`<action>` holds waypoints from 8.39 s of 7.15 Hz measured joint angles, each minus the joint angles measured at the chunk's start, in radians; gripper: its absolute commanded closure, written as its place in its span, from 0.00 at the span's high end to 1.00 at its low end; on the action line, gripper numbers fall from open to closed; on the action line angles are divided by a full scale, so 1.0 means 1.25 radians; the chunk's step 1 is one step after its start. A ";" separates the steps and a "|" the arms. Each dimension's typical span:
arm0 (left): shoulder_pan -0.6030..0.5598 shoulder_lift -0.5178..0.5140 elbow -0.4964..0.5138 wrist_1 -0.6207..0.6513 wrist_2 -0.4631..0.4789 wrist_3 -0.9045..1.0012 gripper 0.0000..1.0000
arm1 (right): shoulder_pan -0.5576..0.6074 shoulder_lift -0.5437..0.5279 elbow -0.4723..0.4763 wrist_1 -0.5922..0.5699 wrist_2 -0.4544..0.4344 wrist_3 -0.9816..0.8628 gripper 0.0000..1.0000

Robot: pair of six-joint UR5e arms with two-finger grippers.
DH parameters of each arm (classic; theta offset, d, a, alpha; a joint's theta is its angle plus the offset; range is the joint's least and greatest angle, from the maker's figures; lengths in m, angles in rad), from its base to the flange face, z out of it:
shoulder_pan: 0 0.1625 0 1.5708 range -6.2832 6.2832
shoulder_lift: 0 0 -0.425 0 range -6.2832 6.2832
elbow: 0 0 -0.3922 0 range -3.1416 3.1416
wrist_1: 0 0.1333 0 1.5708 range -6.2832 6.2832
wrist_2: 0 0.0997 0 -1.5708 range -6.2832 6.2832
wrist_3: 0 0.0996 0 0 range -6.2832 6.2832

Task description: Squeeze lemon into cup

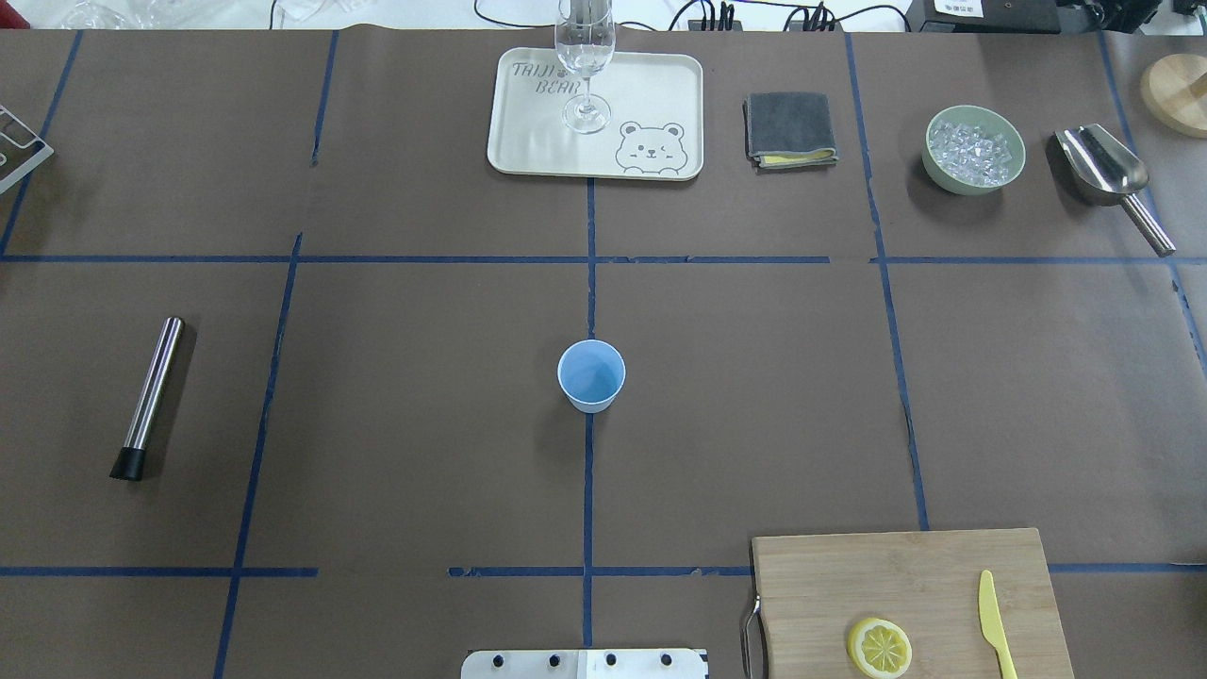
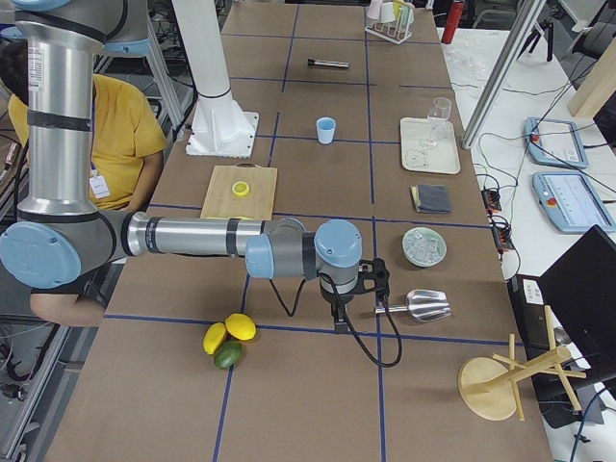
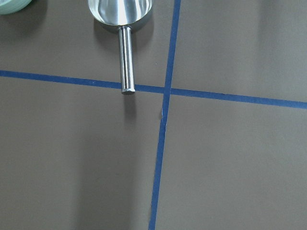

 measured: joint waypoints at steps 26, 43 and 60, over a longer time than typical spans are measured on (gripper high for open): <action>0.007 0.000 -0.034 -0.047 -0.034 -0.004 1.00 | -1.081 -0.185 0.464 0.375 -0.465 1.113 1.00; 0.004 0.002 -0.046 -0.047 -0.034 -0.005 1.00 | -1.316 -0.126 0.421 0.293 -0.689 1.430 1.00; 0.003 0.032 -0.074 -0.047 -0.035 -0.005 1.00 | -1.286 -0.099 0.404 0.280 -0.691 1.430 0.48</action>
